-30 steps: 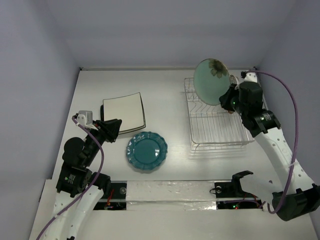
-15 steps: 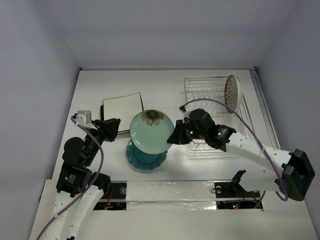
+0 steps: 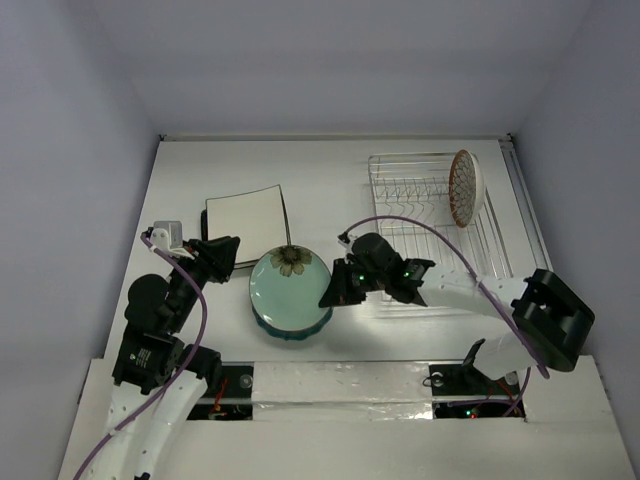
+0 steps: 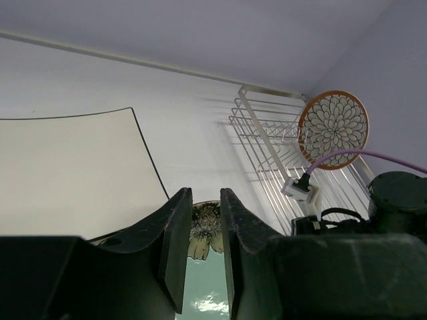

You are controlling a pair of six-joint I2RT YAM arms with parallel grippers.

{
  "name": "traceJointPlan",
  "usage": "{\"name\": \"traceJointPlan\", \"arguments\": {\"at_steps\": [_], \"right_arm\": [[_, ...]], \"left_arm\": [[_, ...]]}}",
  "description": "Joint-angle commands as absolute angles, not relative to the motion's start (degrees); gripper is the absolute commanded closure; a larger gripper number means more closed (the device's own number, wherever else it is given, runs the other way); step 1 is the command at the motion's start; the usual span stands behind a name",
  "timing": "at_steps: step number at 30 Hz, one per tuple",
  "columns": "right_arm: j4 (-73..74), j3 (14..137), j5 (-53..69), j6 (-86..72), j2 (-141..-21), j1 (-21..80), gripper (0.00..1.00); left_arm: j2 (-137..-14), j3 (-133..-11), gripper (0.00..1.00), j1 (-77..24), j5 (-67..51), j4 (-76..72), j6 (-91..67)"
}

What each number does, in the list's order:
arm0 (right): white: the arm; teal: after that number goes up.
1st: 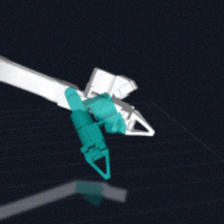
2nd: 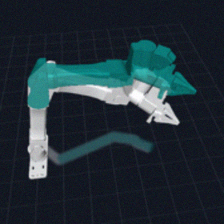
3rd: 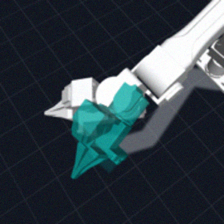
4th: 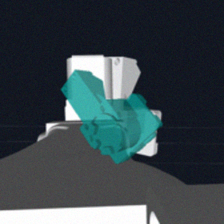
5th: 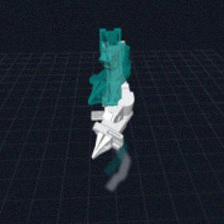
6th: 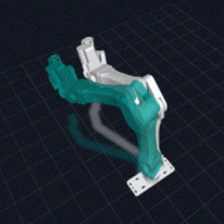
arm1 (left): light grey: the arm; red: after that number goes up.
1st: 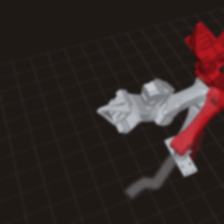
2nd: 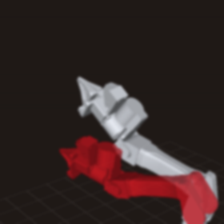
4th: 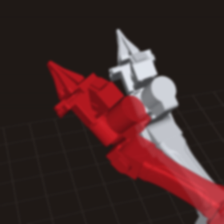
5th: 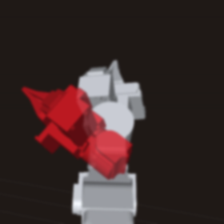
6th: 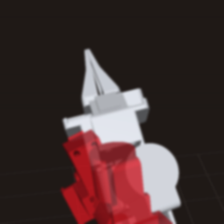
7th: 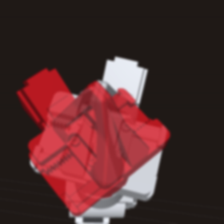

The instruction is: Unload the plates from the dish rack

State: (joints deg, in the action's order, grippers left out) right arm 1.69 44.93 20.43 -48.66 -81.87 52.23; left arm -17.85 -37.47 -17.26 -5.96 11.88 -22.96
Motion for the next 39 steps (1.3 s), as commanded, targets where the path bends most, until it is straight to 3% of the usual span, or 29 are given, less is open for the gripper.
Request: {"name": "traceJointPlan", "arguments": {"at_steps": [1, 21, 28, 39], "right_arm": [[-9.8, 46.2, 24.8, -50.2, -81.6, 52.6, 1.0], [-8.9, 43.9, 26.9, -49.1, -86.6, 52.6, 0.99], [-7.1, 44.5, 25.8, -48.3, -87.5, 52.6, 0.76], [-1.1, 44.1, 22.0, -45.6, -87.4, 52.6, 0.63]], "left_arm": [[-17.7, -38.2, 0.79, -17.1, -6.2, 10.0, -22.4], [-17.1, -38.1, 0.78, -17.1, -7.0, 10.0, -22.5], [-17.0, -38.1, 0.78, -17.1, -7.0, 9.9, -22.5], [-16.6, -38.1, 0.78, -17.1, -7.3, 10.0, -22.5]]}}
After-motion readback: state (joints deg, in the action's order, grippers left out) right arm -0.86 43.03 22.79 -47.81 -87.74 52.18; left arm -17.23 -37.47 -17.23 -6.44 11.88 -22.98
